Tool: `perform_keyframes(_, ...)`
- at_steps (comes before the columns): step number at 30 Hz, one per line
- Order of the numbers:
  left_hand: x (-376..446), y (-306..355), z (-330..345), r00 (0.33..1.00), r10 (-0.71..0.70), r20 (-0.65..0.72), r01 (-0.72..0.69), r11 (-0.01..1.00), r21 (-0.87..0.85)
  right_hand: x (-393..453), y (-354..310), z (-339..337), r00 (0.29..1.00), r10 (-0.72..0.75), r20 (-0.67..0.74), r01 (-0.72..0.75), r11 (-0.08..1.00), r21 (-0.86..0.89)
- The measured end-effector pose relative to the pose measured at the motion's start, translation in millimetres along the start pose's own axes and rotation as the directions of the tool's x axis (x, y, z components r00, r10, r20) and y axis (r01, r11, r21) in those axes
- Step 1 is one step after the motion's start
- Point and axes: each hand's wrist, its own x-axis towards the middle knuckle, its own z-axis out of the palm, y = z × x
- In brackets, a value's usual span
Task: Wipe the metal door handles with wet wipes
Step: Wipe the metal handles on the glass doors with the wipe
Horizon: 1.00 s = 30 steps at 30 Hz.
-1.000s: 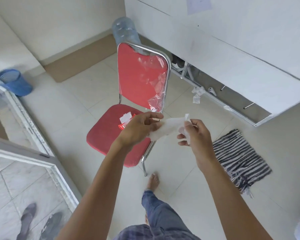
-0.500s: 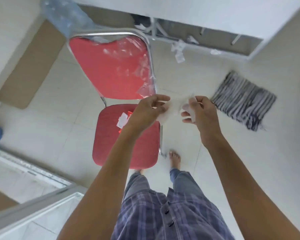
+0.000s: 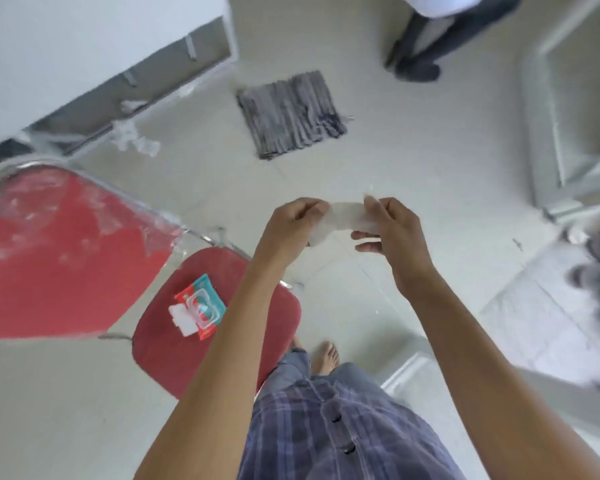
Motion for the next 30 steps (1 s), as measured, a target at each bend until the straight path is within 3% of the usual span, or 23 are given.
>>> perform_keyframes(4, -2, 15, 70, 0.987, 0.065, 0.147, -0.071, 0.997, 0.034, -32, 20, -49, 0.949, 0.044, -0.313, 0.005, 0.988, 0.155)
perform_keyframes(9, -29, 11, 146, 0.936, 0.082, 0.342, -0.119, 0.989, 0.087, -83, 51, -90, 0.834, 0.166, -0.527, 0.009, 0.950, 0.313)
perform_keyframes(14, -84, 0, 205, 0.796, 0.066, 0.601, -0.200, 0.967, 0.158, -148, 80, -120, 0.694, 0.314, -0.648, 0.089, 0.856, 0.510)
perform_keyframes(18, -127, 9, 239, 0.619, 0.089, 0.780, -0.345, 0.924, 0.168, -192, 85, -138, 0.604, 0.314, -0.733, 0.184, 0.840, 0.511)
perform_keyframes(25, -188, 47, 280, 0.411, 0.180, 0.893, -0.509, 0.858, 0.061, -259, 82, -170, 0.491, 0.219, -0.843, 0.393, 0.808, 0.439)
perform_keyframes(30, -209, 68, 296, 0.311, 0.179, 0.934, -0.575, 0.818, 0.035, -294, 77, -187, 0.484, 0.139, -0.864, 0.487, 0.777, 0.398)
